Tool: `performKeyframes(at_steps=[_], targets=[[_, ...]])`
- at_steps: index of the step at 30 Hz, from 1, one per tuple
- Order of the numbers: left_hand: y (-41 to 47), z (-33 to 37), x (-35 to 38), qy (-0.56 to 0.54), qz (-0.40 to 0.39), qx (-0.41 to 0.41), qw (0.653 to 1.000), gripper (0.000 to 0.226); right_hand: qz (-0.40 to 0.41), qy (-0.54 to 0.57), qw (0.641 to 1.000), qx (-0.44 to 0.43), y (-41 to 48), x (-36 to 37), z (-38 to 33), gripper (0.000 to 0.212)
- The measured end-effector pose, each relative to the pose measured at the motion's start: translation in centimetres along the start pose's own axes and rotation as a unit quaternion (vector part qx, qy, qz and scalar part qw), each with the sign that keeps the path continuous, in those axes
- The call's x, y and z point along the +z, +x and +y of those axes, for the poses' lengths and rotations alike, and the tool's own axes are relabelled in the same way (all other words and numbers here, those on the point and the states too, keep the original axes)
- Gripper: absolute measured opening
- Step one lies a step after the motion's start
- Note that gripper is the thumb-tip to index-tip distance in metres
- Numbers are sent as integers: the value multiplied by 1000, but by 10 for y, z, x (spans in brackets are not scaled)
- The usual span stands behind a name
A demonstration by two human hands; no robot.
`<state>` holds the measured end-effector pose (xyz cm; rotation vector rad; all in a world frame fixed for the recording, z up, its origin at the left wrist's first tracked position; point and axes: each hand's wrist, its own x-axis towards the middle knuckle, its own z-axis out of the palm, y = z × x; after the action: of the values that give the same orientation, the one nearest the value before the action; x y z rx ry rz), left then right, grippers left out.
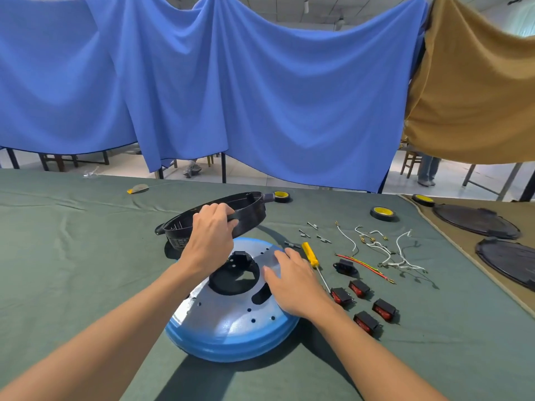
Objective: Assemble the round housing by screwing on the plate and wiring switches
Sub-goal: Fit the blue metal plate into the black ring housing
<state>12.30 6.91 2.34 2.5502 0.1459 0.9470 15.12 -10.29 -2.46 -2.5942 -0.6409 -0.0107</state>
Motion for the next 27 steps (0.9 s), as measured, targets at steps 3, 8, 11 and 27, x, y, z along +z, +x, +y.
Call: performKeyframes(at_steps=[3, 8, 11, 27], targets=[[1, 3, -2, -8, -1, -3, 1000, 14, -9, -3, 1000, 2, 10, -4, 4, 55], [3, 6, -6, -12, -5, -12, 1000, 16, -24, 29, 999, 9, 27, -5, 12, 56], [2, 8, -7, -15, -12, -10, 1000, 17, -22, 14, 1000, 14, 35, -6, 14, 57], [25, 63, -37, -198, 136, -17, 971, 6, 118, 357, 927, 18, 27, -52, -1, 37]])
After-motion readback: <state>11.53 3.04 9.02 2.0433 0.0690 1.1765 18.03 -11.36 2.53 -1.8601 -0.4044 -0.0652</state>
